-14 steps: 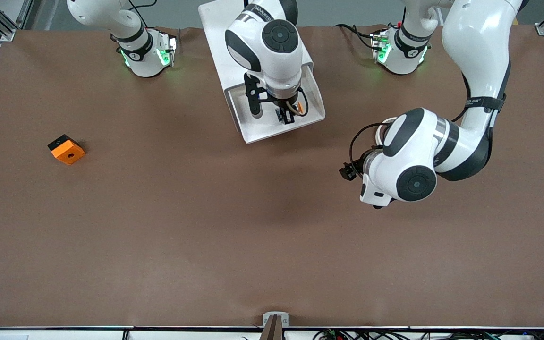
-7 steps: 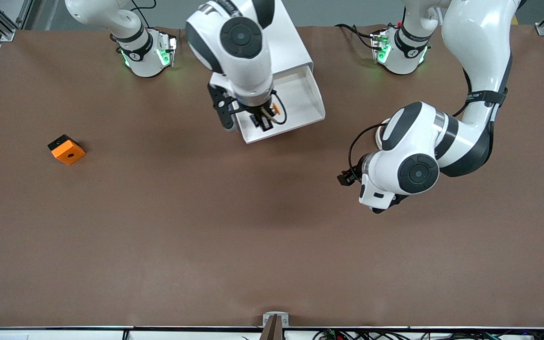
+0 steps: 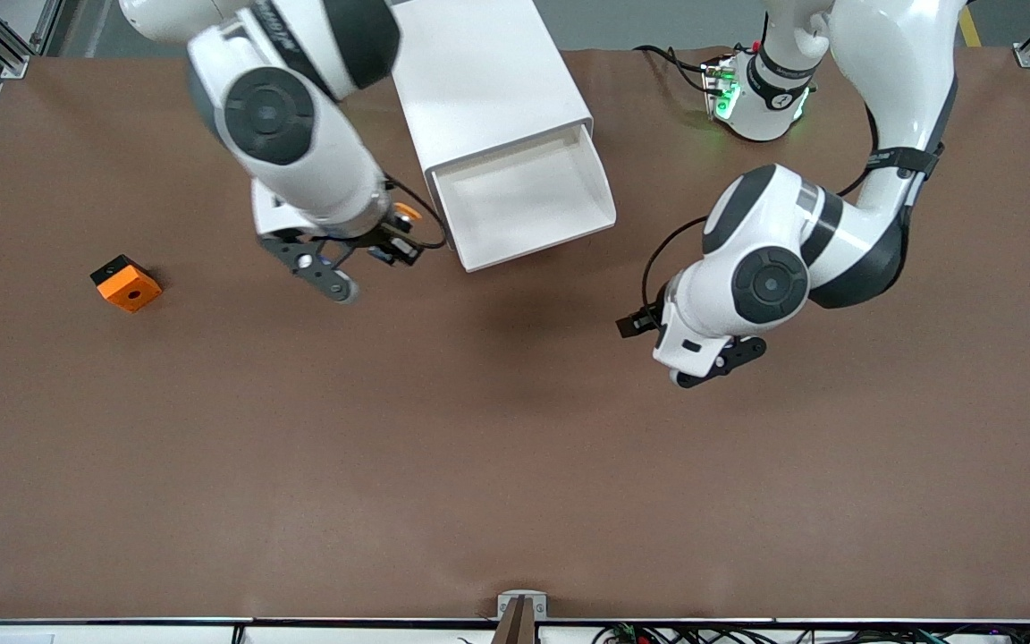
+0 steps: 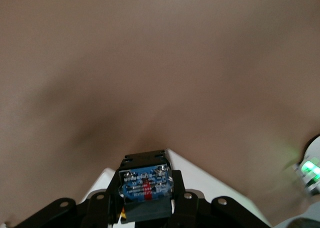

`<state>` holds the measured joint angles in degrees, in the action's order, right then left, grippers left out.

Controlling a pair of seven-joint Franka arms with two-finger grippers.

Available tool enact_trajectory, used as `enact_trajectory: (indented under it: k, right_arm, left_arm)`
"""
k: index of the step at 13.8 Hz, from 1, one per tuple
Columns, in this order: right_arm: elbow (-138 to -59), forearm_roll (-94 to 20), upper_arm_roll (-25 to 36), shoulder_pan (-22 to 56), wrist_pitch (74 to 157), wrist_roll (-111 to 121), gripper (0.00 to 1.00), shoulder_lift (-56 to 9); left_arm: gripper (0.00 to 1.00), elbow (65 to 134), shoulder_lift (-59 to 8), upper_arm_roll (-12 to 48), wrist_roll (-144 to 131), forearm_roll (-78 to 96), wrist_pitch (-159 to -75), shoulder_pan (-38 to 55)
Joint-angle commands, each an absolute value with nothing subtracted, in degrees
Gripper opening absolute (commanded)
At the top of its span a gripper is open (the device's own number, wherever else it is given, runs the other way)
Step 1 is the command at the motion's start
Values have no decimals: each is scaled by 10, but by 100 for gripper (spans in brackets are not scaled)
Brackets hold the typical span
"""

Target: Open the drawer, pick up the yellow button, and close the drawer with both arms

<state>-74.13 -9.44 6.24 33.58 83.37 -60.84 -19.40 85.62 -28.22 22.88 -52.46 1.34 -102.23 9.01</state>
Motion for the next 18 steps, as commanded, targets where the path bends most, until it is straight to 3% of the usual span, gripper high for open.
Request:
enact_trajectory:
  k: [1, 5, 12, 18]
  right_arm:
    - [-750, -96, 53, 268, 810, -482, 0, -171]
    - [-750, -68, 53, 181, 791, -284, 0, -168]
    - [-787, -8, 53, 120, 815, -156, 0, -167]
    - [-939, -9, 52, 94, 959, -155, 0, -113]
  left_arm:
    - [100, 913, -248, 236, -544, 4, -1071, 105]
    - [100, 929, -250, 236, -600, 4, -1106, 148]
    - [100, 954, -250, 250, -642, 4, -1117, 182]
    - [100, 960, -248, 299, -673, 11, -1117, 181]
